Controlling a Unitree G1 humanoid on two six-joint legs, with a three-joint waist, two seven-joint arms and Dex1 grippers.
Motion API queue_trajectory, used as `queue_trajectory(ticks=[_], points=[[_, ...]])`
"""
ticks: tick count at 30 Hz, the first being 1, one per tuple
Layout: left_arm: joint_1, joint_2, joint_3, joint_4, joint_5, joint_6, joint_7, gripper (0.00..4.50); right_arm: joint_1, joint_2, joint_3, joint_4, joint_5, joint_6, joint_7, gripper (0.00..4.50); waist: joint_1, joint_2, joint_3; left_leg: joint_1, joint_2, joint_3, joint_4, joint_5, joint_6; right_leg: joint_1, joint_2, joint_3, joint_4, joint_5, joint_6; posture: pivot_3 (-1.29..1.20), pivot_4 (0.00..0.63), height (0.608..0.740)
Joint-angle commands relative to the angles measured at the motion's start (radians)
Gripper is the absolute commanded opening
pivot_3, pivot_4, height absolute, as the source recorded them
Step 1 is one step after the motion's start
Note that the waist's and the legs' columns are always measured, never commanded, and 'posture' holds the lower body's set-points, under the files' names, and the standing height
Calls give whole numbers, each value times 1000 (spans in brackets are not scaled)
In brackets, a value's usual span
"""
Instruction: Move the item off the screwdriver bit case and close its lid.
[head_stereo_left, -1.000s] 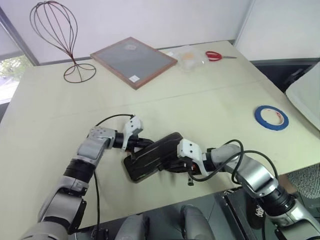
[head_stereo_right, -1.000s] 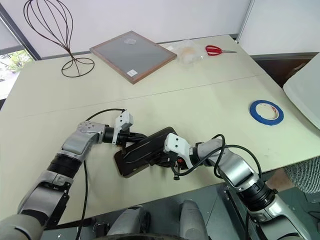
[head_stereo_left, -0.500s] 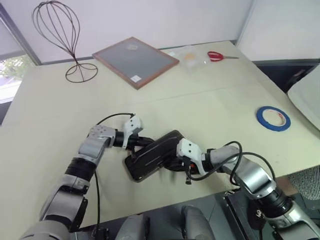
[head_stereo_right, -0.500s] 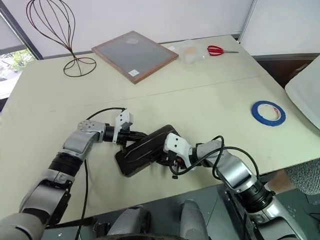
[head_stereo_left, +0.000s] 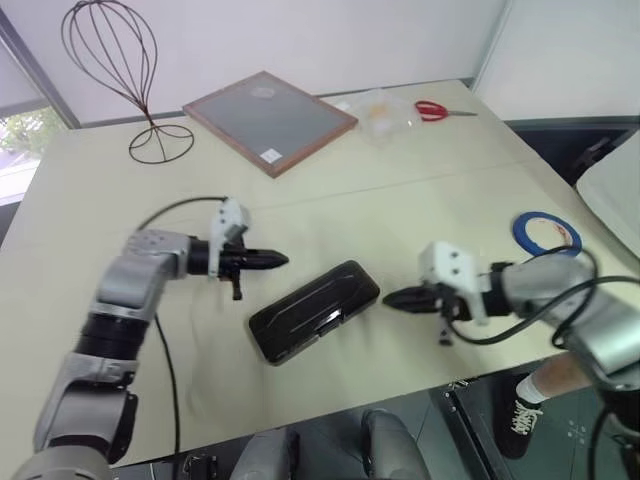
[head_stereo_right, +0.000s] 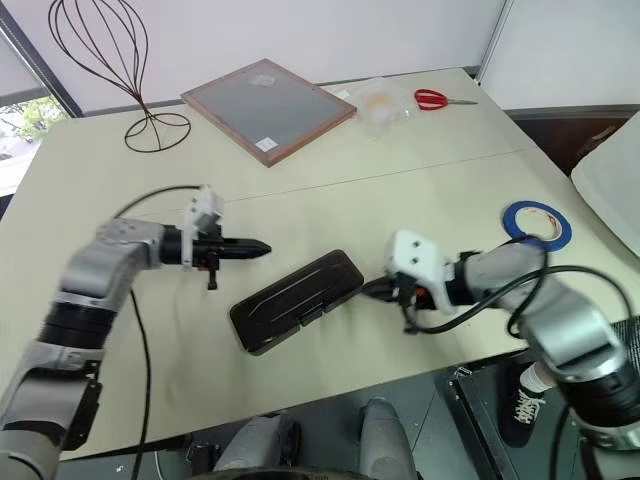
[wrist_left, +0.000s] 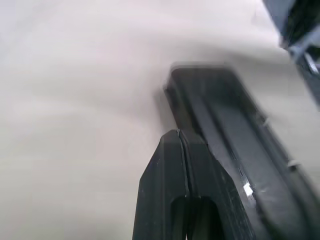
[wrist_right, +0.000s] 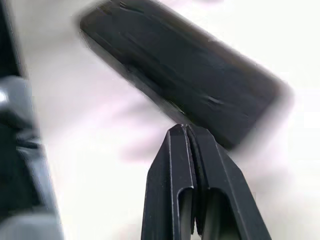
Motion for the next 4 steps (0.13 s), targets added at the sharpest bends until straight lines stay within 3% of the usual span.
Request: queue_trajectory(ticks=[1,4], points=[[75,44,77,-180,-96,112,49,0,3,-45,-109,-15,47,-19,25,44,0,0,0,0,0,0,0,0,0,0,0,0,0,0,0,0,150,740],[181,76,151,-310,-163,200,111,0,17,-77,-179,-9,77,-13,38,44,0,0,0,0,1,0,0,0,0,0,0,0,0,0,0,0,150,740]])
